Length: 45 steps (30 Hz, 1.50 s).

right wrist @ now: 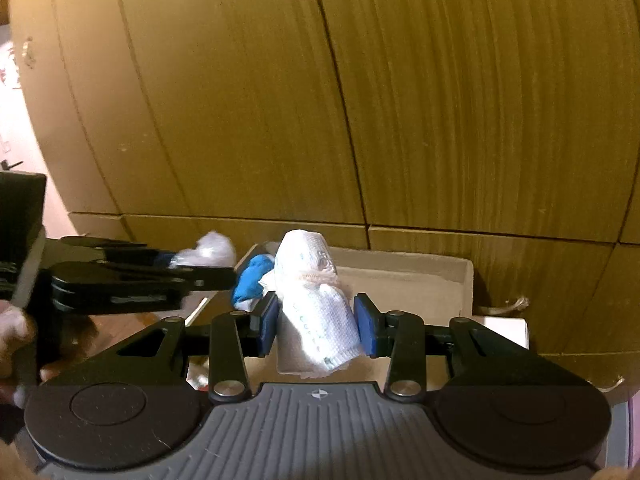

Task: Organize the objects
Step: 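Place both rolls in the tray beside the first socks and open both tools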

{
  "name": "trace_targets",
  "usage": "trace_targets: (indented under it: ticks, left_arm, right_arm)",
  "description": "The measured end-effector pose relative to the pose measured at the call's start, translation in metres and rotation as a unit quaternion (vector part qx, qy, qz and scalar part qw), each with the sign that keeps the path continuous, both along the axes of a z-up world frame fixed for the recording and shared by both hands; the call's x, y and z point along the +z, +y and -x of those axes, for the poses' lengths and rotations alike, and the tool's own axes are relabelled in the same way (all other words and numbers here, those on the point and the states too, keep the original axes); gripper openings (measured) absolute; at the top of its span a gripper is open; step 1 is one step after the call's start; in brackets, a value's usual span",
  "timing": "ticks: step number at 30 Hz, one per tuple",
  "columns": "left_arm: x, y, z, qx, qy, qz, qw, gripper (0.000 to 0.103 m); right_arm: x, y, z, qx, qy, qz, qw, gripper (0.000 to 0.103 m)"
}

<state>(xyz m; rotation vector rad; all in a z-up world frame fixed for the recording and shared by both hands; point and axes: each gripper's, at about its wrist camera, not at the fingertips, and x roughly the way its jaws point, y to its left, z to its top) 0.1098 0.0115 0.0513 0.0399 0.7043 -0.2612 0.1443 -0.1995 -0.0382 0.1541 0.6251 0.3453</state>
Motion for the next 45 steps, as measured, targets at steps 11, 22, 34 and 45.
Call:
trace_targets:
  ticks: [11, 22, 34, 45]
  left_arm:
    - [-0.074, -0.022, -0.097, -0.007, 0.072, -0.016, 0.9972, 0.031]
    - [-0.118, -0.016, -0.128, 0.004, 0.086, -0.039, 0.9955, 0.031]
    - [-0.134, -0.021, -0.122, -0.019, 0.064, -0.065, 0.9956, 0.036]
    - [-0.133, -0.026, -0.109, -0.028, 0.045, -0.07, 0.9961, 0.062]
  right_arm:
    - [-0.046, 0.003, -0.096, -0.029, 0.063, 0.003, 0.998, 0.047]
    - [-0.096, 0.008, -0.158, -0.052, 0.114, -0.003, 0.992, 0.047]
    - [-0.115, 0.012, -0.178, -0.054, 0.129, -0.011, 0.99, 0.047]
    - [-0.119, 0.016, -0.187, -0.055, 0.14, -0.018, 0.989, 0.047]
